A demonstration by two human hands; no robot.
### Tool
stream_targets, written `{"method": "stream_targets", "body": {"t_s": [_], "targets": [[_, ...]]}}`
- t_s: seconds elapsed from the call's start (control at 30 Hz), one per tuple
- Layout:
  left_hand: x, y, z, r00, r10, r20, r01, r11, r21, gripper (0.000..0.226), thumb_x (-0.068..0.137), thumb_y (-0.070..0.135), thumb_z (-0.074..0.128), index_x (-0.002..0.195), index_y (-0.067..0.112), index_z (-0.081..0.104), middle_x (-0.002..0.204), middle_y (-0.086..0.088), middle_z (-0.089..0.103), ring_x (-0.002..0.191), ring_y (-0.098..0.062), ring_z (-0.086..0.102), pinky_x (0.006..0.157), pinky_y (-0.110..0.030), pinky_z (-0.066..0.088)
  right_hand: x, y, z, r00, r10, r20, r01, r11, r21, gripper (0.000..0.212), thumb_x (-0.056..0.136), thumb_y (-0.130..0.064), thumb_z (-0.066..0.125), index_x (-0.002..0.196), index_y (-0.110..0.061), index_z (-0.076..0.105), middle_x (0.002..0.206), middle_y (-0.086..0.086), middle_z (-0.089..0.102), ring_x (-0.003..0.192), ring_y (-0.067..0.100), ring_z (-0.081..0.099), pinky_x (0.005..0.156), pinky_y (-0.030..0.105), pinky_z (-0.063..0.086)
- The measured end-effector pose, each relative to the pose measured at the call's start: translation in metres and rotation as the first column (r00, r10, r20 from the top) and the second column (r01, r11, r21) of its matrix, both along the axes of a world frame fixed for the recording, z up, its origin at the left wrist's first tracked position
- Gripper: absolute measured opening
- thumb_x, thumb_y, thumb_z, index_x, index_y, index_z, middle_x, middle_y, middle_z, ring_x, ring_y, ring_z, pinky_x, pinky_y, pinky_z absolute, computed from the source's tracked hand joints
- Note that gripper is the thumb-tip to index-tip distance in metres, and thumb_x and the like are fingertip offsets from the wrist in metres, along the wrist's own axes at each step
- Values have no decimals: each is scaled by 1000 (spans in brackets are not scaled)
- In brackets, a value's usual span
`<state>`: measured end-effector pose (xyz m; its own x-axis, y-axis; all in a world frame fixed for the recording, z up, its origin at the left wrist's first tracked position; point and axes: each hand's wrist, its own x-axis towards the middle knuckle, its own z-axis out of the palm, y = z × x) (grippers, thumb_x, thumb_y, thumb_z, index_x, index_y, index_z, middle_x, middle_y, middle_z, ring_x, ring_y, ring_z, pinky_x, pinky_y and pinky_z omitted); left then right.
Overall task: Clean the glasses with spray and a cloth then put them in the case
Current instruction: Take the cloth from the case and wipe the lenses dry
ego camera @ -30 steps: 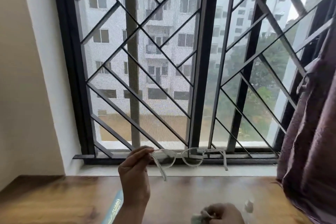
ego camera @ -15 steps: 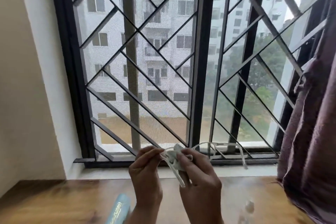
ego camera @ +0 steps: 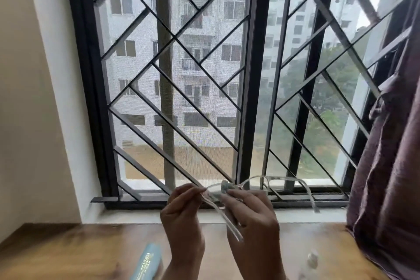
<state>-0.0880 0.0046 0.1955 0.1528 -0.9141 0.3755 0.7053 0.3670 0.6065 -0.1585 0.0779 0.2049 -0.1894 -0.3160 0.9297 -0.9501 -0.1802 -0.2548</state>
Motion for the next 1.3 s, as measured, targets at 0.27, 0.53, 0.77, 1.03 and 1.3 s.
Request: {"method": "stream_targets", "body": {"t_s": [0.27, 0.53, 0.77, 1.03, 1.3], "targets": [[-4, 0, -1, 998, -34, -45, 35, 999, 9, 30, 27, 24, 82, 53, 15, 73, 65, 9, 66, 60, -6, 62, 56, -14, 50, 8, -10, 14, 997, 82, 15, -82, 997, -11, 18, 68, -7, 74, 85, -14, 75, 79, -2, 73, 74, 14, 63, 74, 17, 47], [-1, -6, -10, 999, 29, -30, -28, 999, 47, 27, 31, 23, 80, 57, 15, 74, 70, 5, 65, 60, -6, 59, 56, -13, 47, 3, -5, 6, 999, 14, -33, -11, 996, 92, 9, 70, -6, 70, 70, -13, 74, 66, -2, 68, 64, 16, 57, 67, 16, 44], [-1, -4, -9, 1000, -20, -23, 21, 998, 54, 20, 35, 13, 76, 54, 17, 74, 67, 8, 65, 58, -5, 59, 54, -12, 46, -3, -9, 20, 1000, -13, 29, 10, 996, 93, 14, 64, -5, 81, 74, -12, 75, 67, -1, 69, 67, 15, 59, 67, 14, 43], [-1, -8, -10, 999, 5, -50, -2, 998, 70, 22, 33, 19, 76, 54, 14, 73, 68, 6, 66, 60, -10, 62, 58, -18, 51, 14, -9, 14, 994, 105, -7, -104, 991, 85, 11, 78, -18, 65, 72, -17, 73, 67, -3, 67, 66, 13, 58, 66, 19, 47], [3, -6, -10, 998, -9, -62, 13, 998, 61, 52, 20, 44, 88, 57, 11, 73, 68, 8, 65, 55, -2, 57, 50, -10, 44, -3, -3, 9, 1000, 3, -1, -3, 994, 106, 7, 68, -11, 70, 73, -14, 75, 69, -3, 69, 66, 14, 58, 68, 17, 45]]}}
